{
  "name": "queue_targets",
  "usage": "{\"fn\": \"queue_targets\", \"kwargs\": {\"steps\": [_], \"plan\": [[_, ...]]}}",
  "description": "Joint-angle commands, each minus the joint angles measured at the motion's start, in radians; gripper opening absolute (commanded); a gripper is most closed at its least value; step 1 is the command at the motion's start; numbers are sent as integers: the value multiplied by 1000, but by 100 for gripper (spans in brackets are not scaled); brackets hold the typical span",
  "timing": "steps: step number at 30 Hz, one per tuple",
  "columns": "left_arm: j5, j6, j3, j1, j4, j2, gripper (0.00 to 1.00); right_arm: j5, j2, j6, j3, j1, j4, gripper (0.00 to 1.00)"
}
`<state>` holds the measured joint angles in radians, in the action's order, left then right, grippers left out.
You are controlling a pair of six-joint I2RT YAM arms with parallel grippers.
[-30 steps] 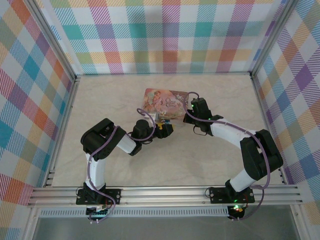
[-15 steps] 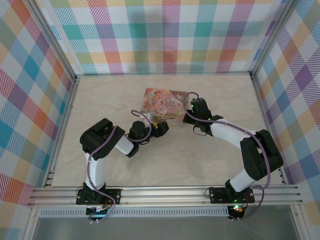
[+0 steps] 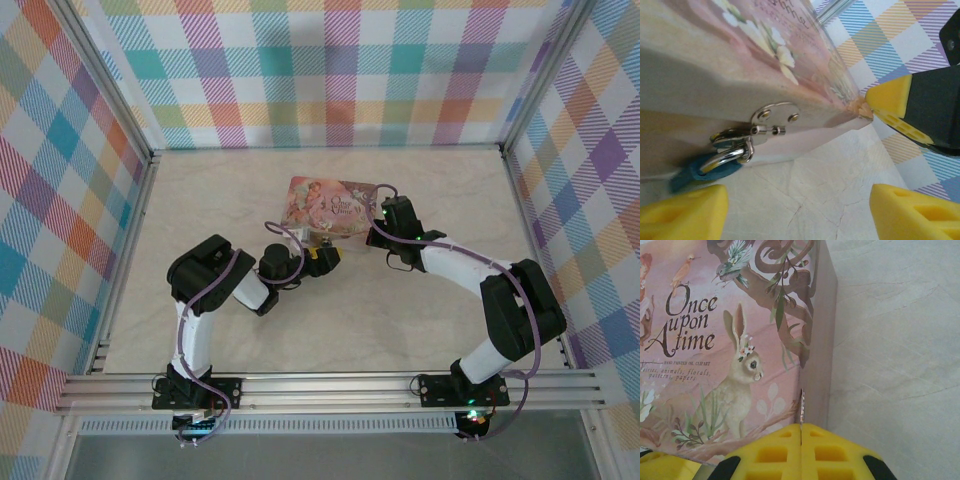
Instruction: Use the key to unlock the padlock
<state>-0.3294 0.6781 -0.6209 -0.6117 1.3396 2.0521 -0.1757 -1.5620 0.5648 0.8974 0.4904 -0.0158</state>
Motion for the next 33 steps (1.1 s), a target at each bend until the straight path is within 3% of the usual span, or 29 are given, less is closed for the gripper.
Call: {"fn": "queue_targets", "kwargs": {"steps": [1,7,13,33], "plan": [[9,-1,-15,4,43,11,76,-2,32,-2,-5,8,12,0],[32,-47,32,9,-25,-56,77,-10,40,-8,-9,8,13,0],[151,-90,65,11,-108,-105,82,-4,30,-3,-1,8,15,0],[232,-235,-59,-51,-217,-82,87,34,-18,33,14,48,53,0]]}}
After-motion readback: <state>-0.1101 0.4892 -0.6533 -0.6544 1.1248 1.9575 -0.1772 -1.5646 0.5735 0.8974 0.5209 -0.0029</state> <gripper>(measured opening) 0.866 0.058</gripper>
